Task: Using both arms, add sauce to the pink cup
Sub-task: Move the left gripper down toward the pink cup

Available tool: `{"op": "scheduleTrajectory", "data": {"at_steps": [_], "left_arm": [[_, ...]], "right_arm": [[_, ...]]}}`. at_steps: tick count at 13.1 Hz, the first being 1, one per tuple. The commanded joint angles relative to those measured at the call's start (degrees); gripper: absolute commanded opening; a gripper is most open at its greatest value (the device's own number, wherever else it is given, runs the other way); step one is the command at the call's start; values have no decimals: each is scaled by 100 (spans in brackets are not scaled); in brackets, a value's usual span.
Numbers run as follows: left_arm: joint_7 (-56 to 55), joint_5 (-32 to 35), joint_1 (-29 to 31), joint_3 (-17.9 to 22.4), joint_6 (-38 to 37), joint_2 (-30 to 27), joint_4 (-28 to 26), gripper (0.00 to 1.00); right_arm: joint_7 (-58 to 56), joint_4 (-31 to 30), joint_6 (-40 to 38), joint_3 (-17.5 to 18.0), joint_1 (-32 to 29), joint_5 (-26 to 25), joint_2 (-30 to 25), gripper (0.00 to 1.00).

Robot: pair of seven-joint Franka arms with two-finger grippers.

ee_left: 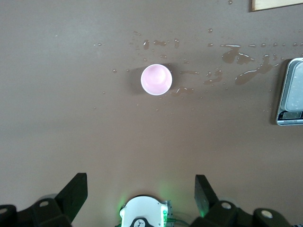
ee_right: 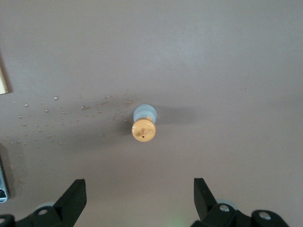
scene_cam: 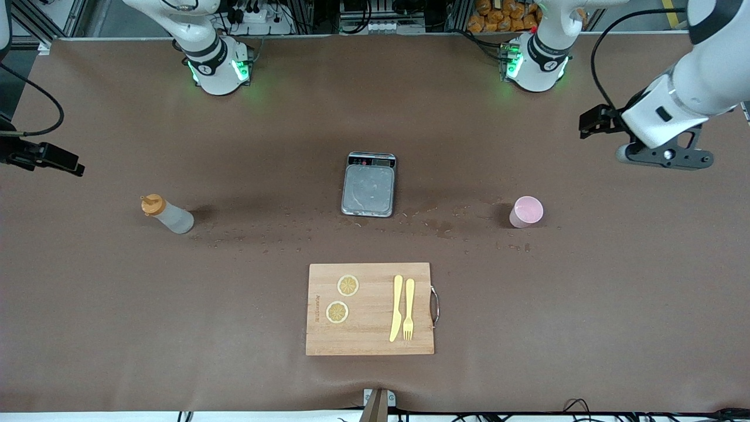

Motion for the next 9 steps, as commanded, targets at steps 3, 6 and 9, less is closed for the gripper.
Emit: {"op": "scheduleTrajectory", "data": {"at_steps": [3, 6, 9], "left_arm": [[-106, -174, 53, -65, 1273, -11, -1032, 100], [-97, -174, 62, -65, 1961, 400, -1325, 100], [-71, -148, 167, -57, 2339, 936, -1299, 100]], "right_arm": [[-35, -13, -85, 71, -672, 14, 210, 100], [157, -39, -277, 62, -812, 136, 324, 100], [719, -39, -489, 62, -1296, 856, 491, 100]]}}
